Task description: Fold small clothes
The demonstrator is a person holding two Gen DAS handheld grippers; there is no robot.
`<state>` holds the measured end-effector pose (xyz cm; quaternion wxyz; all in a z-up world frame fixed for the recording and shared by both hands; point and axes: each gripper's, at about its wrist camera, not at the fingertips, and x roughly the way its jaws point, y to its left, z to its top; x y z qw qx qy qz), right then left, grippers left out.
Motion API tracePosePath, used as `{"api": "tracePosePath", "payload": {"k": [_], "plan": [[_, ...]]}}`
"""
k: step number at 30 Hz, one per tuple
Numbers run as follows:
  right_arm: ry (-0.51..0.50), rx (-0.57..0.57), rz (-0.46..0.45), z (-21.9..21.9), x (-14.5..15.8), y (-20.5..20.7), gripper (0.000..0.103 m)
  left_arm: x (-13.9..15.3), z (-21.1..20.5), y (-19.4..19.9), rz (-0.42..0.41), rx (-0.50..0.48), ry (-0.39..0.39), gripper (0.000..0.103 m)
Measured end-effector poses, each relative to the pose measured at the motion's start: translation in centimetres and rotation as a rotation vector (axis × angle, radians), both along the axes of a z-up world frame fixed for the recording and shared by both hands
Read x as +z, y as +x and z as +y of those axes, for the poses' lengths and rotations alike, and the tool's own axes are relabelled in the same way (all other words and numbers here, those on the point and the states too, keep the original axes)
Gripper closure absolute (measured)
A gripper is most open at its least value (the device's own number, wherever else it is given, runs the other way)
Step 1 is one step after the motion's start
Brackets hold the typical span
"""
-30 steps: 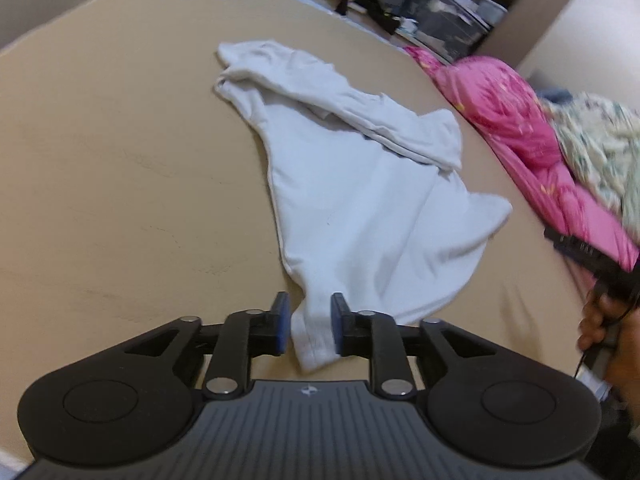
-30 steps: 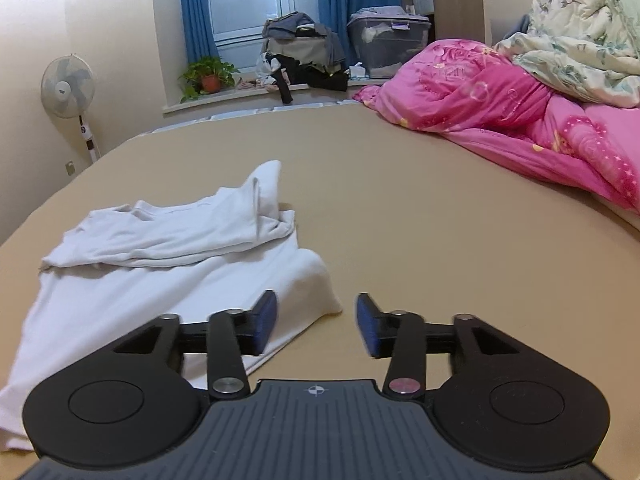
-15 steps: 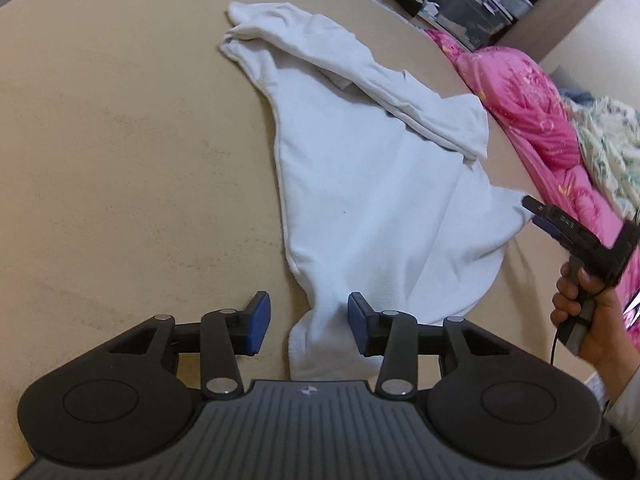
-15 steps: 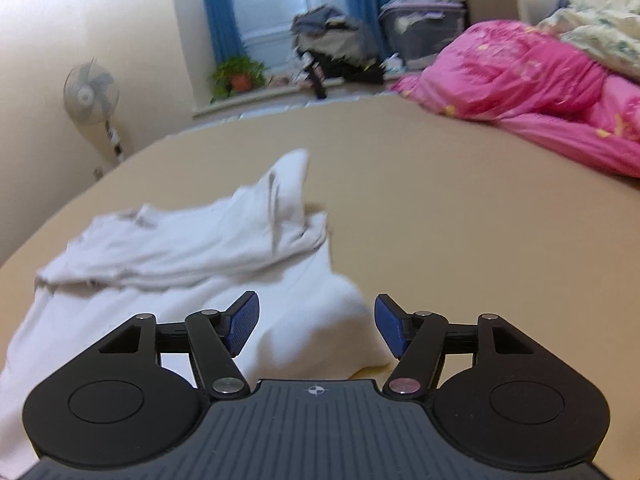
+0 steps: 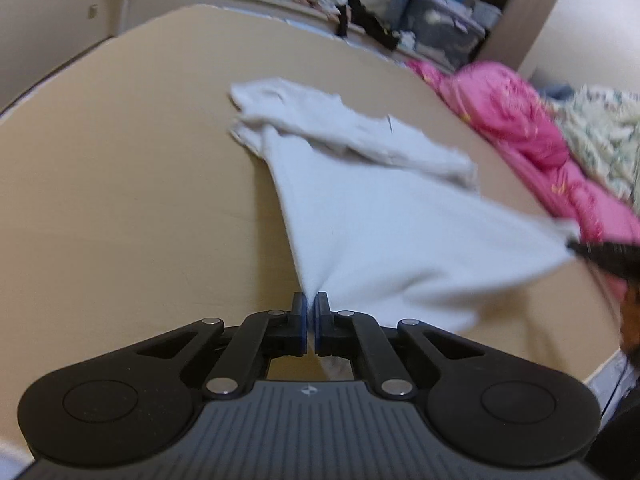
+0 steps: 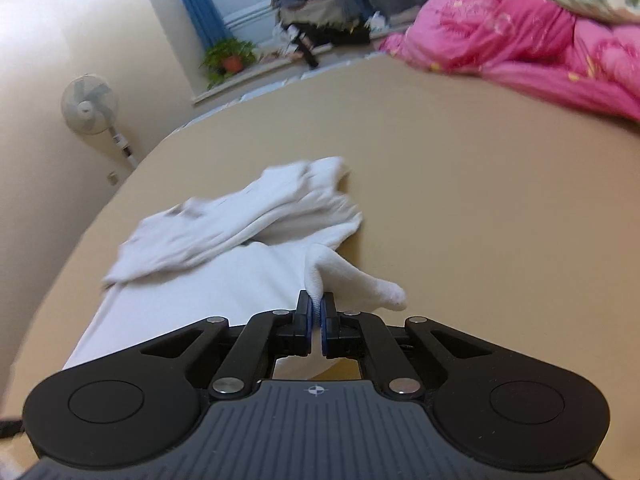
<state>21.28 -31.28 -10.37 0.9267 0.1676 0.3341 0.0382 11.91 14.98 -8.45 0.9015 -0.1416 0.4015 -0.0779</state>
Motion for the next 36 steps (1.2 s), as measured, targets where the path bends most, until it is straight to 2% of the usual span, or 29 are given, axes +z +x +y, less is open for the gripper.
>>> {"api": "tracePosePath", "payload": {"k": [3,6,7,9,11,13,14,15,16,18,20,22,23,25,28,31,33,34,36], "plan": [[0.068,0.023,0.014,-0.1,1.9,-5.6,0.103,2.4,2.9,-4.1,0.002,0.005,-0.041,0.1],[0.18,0.016,0.083,-1.4,3.2,-11.1,0.103,3.5,4.4,-8.5,0.061,-0.013,-0.012,0.1],[0.188,0.014,0.116,-1.6,3.2,-12.4,0.103,3.1,4.7,-9.5,0.094,-0.022,0.008,0.1],[0.132,0.018,0.184,-1.3,2.3,-14.8,0.103,1.5,4.6,-10.8,0.162,-0.05,0.044,0.099],[0.002,0.001,0.268,-0.6,0.0,-15.3,0.103,-0.3,4.2,-10.4,0.239,-0.021,0.11,0.099],[-0.079,-0.031,0.332,-0.5,-2.4,-15.0,0.098,-0.3,3.8,-10.2,0.214,-0.011,0.128,0.097],[-0.052,-0.045,0.315,-0.7,-3.4,-15.1,0.098,0.0,3.3,-10.0,0.199,-0.02,0.116,0.093],[-0.014,-0.046,0.293,-1.0,-4.2,-15.2,0.095,0.0,2.7,-9.8,0.196,-0.038,0.111,0.083],[0.026,-0.047,0.289,-1.1,-5.3,-15.3,0.085,-0.1,2.0,-9.6,0.203,-0.06,0.116,0.077],[0.066,-0.057,0.355,-1.0,-7.0,-14.6,0.077,-0.5,0.6,-8.9,0.221,-0.09,0.135,0.077],[-0.005,-0.026,0.371,0.3,-7.9,-13.6,0.076,-1.8,-1.0,-7.8,0.275,-0.108,0.161,0.077],[-0.123,0.019,0.448,1.8,-9.0,-12.9,0.076,-3.7,-2.4,-6.6,0.379,-0.12,0.236,0.077],[-0.165,0.011,0.462,2.0,-9.4,-13.3,0.076,-3.8,-2.8,-6.3,0.393,-0.104,0.271,0.077],[-0.155,-0.021,0.436,2.0,-9.0,-13.3,0.075,-2.5,-3.3,-6.3,0.318,-0.065,0.299,0.077],[-0.174,-0.051,0.275,2.6,-6.2,-13.9,0.075,0.8,-3.9,-6.8,0.13,-0.046,0.265,0.077],[-0.161,-0.059,0.117,3.4,-3.7,-13.6,0.074,2.6,-6.1,-6.7,-0.014,-0.071,0.306,0.077],[-0.121,-0.05,0.074,3.5,-3.1,-12.6,0.074,3.7,-8.3,-5.2,-0.071,-0.113,0.31,0.081],[-0.114,-0.043,0.06,3.9,-2.9,-12.1,0.074,4.1,-9.4,-4.3,-0.09,-0.131,0.304,0.091],[-0.127,-0.038,0.04,4.2,-2.9,-11.1,0.074,4.6,-11.5,-2.1,-0.11,-0.153,0.284,0.094]]}}
